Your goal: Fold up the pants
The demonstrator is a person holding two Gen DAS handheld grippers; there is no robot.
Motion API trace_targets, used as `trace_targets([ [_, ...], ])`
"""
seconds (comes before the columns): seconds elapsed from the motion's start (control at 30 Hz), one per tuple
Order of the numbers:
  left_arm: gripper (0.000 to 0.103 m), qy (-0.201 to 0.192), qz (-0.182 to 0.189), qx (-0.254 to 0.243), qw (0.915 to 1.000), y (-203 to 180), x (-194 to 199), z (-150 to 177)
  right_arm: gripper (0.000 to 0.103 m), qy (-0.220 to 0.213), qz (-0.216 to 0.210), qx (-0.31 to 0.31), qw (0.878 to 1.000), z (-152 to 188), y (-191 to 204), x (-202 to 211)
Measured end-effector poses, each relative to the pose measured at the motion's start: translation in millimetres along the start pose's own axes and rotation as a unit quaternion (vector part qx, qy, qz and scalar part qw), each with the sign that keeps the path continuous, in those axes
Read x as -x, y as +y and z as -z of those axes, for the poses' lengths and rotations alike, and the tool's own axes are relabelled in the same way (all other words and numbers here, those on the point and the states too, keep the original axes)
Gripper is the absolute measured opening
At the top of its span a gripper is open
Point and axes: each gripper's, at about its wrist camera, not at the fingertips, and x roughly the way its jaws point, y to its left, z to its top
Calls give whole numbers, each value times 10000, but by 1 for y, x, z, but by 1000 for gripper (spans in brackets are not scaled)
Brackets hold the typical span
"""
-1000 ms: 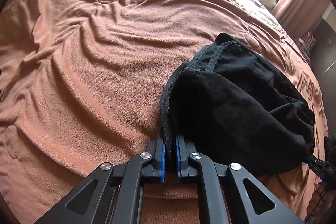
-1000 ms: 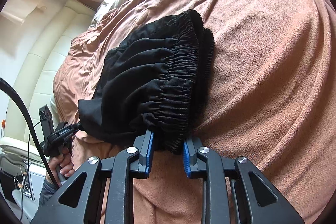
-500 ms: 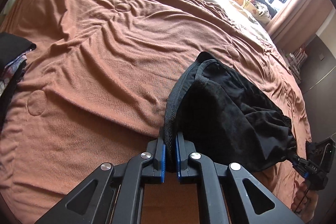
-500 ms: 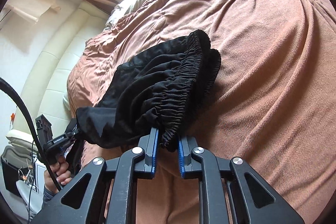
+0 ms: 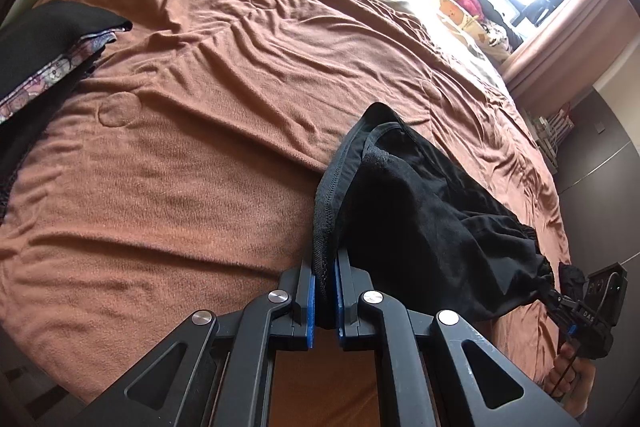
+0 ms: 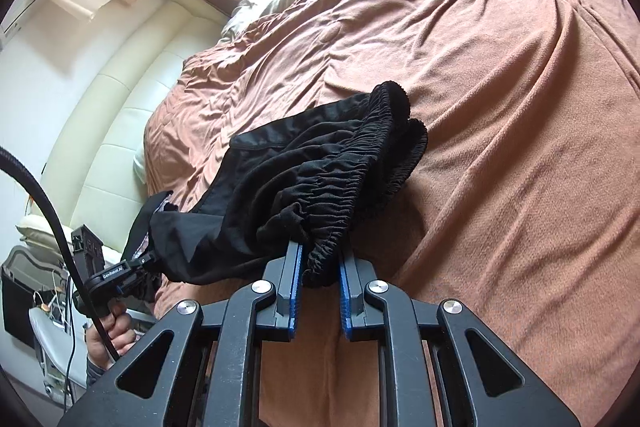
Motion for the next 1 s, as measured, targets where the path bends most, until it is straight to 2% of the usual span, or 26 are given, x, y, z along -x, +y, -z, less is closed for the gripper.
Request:
trace_targets([
  [0.6, 8, -80, 358, 303, 9989, 25, 58, 73, 13, 235, 102, 276, 9993, 39, 12, 26],
  [1.0, 8, 219, 417, 561, 9973, 50, 65, 117, 13, 438, 216, 247, 9985, 60, 13, 34],
])
